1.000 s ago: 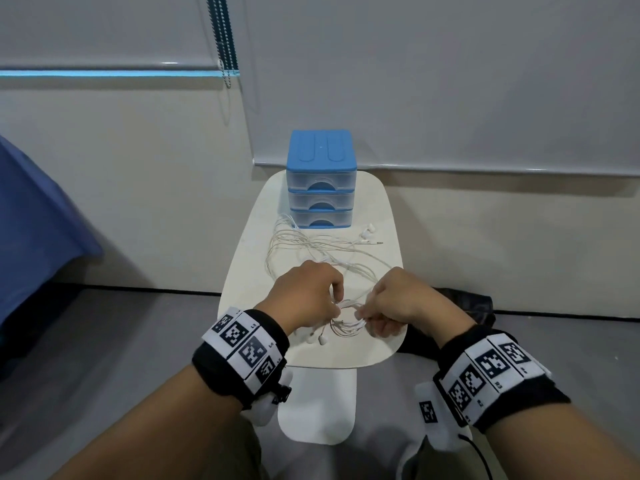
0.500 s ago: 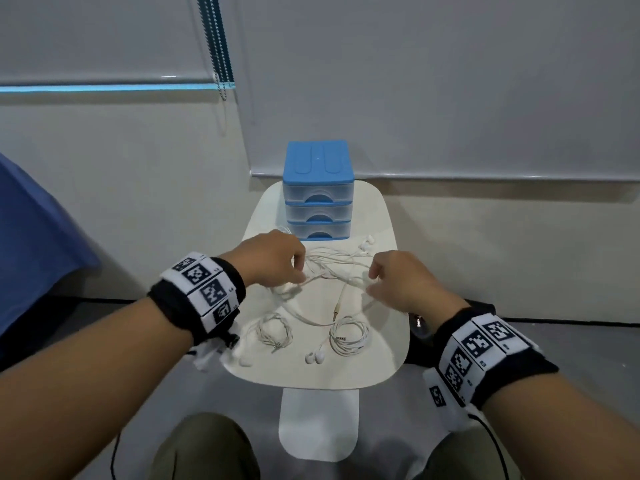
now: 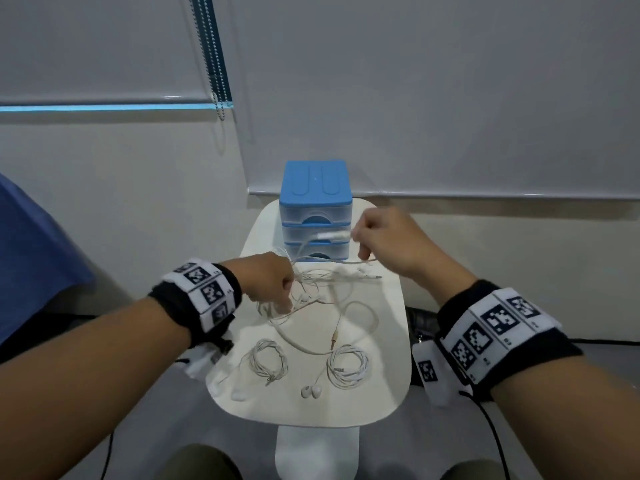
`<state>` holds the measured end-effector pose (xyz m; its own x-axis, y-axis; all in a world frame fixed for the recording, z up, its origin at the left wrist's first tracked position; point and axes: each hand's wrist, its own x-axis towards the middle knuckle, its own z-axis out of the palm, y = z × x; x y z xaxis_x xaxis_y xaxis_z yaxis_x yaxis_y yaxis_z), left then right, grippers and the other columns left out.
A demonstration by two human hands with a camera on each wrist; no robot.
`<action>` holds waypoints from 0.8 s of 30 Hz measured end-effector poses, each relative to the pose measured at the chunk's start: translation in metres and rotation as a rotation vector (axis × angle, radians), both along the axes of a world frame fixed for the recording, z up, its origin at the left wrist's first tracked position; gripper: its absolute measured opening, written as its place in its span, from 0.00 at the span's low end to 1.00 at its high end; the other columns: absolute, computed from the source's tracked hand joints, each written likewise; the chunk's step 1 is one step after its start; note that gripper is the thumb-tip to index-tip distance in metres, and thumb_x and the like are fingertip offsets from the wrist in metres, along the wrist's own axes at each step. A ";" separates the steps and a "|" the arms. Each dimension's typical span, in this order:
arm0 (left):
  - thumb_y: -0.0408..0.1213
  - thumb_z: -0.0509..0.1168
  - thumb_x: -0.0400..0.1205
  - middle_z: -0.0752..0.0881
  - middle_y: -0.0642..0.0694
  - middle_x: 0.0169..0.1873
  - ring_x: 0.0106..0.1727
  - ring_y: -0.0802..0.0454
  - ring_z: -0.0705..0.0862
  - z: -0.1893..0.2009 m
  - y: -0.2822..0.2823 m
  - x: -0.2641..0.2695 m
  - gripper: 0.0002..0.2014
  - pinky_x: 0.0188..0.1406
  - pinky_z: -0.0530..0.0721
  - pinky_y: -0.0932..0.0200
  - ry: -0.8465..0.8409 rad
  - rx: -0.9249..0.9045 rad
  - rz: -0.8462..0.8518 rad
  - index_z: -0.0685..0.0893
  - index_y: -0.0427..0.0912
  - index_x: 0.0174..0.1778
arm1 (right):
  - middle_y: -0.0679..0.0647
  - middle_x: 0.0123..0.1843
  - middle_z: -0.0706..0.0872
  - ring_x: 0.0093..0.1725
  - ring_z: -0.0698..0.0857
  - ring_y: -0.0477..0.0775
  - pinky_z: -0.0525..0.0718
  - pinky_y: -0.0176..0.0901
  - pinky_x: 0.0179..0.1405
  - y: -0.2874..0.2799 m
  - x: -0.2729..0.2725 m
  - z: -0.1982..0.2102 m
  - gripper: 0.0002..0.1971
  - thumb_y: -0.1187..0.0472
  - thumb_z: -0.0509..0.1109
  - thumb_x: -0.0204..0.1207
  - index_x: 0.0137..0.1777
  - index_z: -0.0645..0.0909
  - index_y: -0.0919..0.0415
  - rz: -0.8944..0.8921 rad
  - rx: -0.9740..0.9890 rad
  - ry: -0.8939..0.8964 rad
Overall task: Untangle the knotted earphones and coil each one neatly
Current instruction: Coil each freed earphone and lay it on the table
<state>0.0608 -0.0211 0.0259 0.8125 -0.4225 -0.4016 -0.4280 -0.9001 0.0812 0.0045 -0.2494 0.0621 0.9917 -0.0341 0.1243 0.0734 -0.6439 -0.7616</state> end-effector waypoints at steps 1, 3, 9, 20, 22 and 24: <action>0.48 0.78 0.78 0.91 0.48 0.39 0.36 0.52 0.86 0.009 0.004 0.002 0.12 0.33 0.83 0.61 0.033 0.002 0.010 0.86 0.44 0.41 | 0.54 0.31 0.89 0.26 0.80 0.45 0.77 0.37 0.29 0.000 -0.001 0.012 0.08 0.62 0.68 0.82 0.43 0.83 0.66 -0.004 0.084 -0.036; 0.51 0.78 0.79 0.88 0.49 0.34 0.30 0.55 0.84 0.033 0.014 0.007 0.16 0.29 0.81 0.63 0.057 -0.044 0.039 0.85 0.43 0.38 | 0.50 0.24 0.83 0.26 0.81 0.49 0.79 0.44 0.36 0.001 -0.002 0.033 0.09 0.61 0.70 0.82 0.40 0.82 0.62 0.009 0.229 -0.118; 0.58 0.87 0.63 0.85 0.48 0.51 0.49 0.51 0.83 0.102 0.030 -0.002 0.33 0.50 0.82 0.54 -0.145 -0.723 0.134 0.78 0.53 0.57 | 0.50 0.28 0.73 0.27 0.68 0.49 0.69 0.41 0.28 0.015 -0.012 0.086 0.14 0.59 0.70 0.86 0.49 0.81 0.73 0.148 0.405 -0.276; 0.39 0.69 0.83 0.62 0.52 0.23 0.23 0.55 0.64 0.143 0.036 -0.020 0.16 0.40 0.82 0.60 0.188 -1.507 0.097 0.72 0.47 0.32 | 0.49 0.29 0.72 0.29 0.71 0.47 0.72 0.42 0.35 -0.027 -0.004 0.095 0.10 0.73 0.78 0.73 0.49 0.87 0.59 -0.046 0.243 -0.397; 0.43 0.64 0.85 0.62 0.53 0.23 0.24 0.55 0.63 0.155 0.041 -0.027 0.16 0.38 0.79 0.61 0.275 -1.609 0.137 0.76 0.47 0.31 | 0.51 0.31 0.78 0.30 0.75 0.48 0.74 0.42 0.35 -0.045 -0.001 0.086 0.02 0.68 0.76 0.76 0.46 0.87 0.62 -0.205 0.277 -0.359; 0.43 0.59 0.88 0.64 0.53 0.23 0.25 0.56 0.63 0.165 0.045 -0.030 0.16 0.37 0.78 0.62 0.312 -1.700 0.141 0.81 0.45 0.35 | 0.54 0.34 0.81 0.31 0.75 0.49 0.72 0.42 0.34 -0.062 0.003 0.077 0.06 0.62 0.75 0.78 0.44 0.86 0.66 -0.334 0.296 -0.298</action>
<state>0.0305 0.0241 0.1910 0.8623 -0.4437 0.2442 -0.1449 0.2458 0.9584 0.0077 -0.3114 0.1390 0.8440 -0.4183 0.3356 0.1416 -0.4298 -0.8918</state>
